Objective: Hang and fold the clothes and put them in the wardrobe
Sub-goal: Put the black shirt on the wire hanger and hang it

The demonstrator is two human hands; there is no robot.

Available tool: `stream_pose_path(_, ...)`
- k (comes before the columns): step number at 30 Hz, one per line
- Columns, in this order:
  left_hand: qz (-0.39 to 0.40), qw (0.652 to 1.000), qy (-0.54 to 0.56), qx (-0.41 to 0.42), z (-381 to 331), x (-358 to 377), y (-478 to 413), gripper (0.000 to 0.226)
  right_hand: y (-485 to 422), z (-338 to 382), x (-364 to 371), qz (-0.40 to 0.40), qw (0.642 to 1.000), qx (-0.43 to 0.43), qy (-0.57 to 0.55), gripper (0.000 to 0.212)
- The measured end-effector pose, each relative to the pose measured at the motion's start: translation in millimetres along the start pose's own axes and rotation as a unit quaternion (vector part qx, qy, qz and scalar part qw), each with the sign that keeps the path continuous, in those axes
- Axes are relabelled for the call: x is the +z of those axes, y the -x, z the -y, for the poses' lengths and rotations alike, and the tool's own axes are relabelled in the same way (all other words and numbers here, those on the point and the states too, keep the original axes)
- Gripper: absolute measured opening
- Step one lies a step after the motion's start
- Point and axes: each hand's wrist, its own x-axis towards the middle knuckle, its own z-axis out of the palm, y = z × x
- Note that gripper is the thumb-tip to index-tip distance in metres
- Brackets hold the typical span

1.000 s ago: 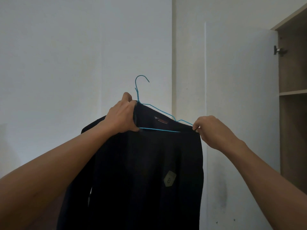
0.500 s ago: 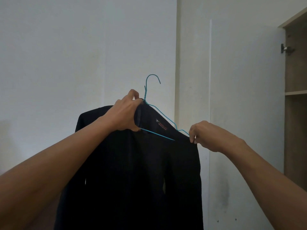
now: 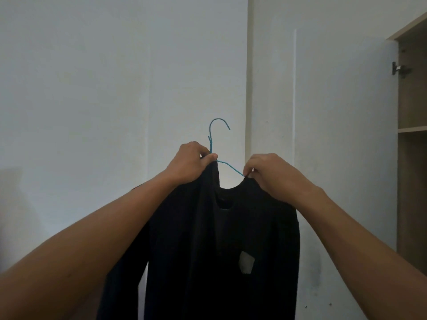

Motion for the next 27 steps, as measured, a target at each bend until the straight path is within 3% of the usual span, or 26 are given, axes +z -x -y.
stream_pose_path(2, -0.018, 0.998, 0.056, -0.039, 5, -4, 1, 0.028, 7, -6, 0, -0.029, 0.996, 0.024, -0.082, 0.017)
stream_pose_path(5, -0.053, 0.984, 0.143, -0.086, 7, -6, 3, 0.025, 14, -9, 0, -0.009, 0.982, 0.044, -0.182, 0.016)
stream_pose_path(8, -0.063, 0.977, 0.188, -0.073, -8, 4, 1, 0.02, 4, 4, 0, -0.037, 0.968, 0.06, -0.242, 0.013)
stream_pose_path(12, -0.015, 0.972, 0.229, -0.053, -30, 13, -5, 0.022, -11, 10, -1, -0.074, 0.981, 0.051, -0.17, 0.023)
stream_pose_path(17, 0.046, 0.982, 0.178, -0.048, 0, -7, -6, 0.046, -1, -31, -26, -0.079, 0.985, 0.131, -0.082, 0.026)
stream_pose_path(21, 0.114, 0.983, 0.135, 0.038, 7, -4, -7, 0.047, 3, -39, -28, -0.069, 0.984, 0.153, -0.064, 0.028)
stream_pose_path(23, 0.117, 0.98, 0.14, 0.085, 0, 4, -9, 0.061, 1, -32, -23, -0.069, 0.985, 0.147, -0.065, 0.026)
stream_pose_path(25, 0.128, 0.973, 0.173, 0.083, -6, 10, -10, 0.087, -1, -27, -18, -0.07, 0.985, 0.143, -0.064, 0.025)
stream_pose_path(27, 0.136, 0.974, 0.168, 0.065, -4, 10, -12, 0.096, -2, -30, -16, -0.082, 0.983, 0.148, -0.07, 0.024)
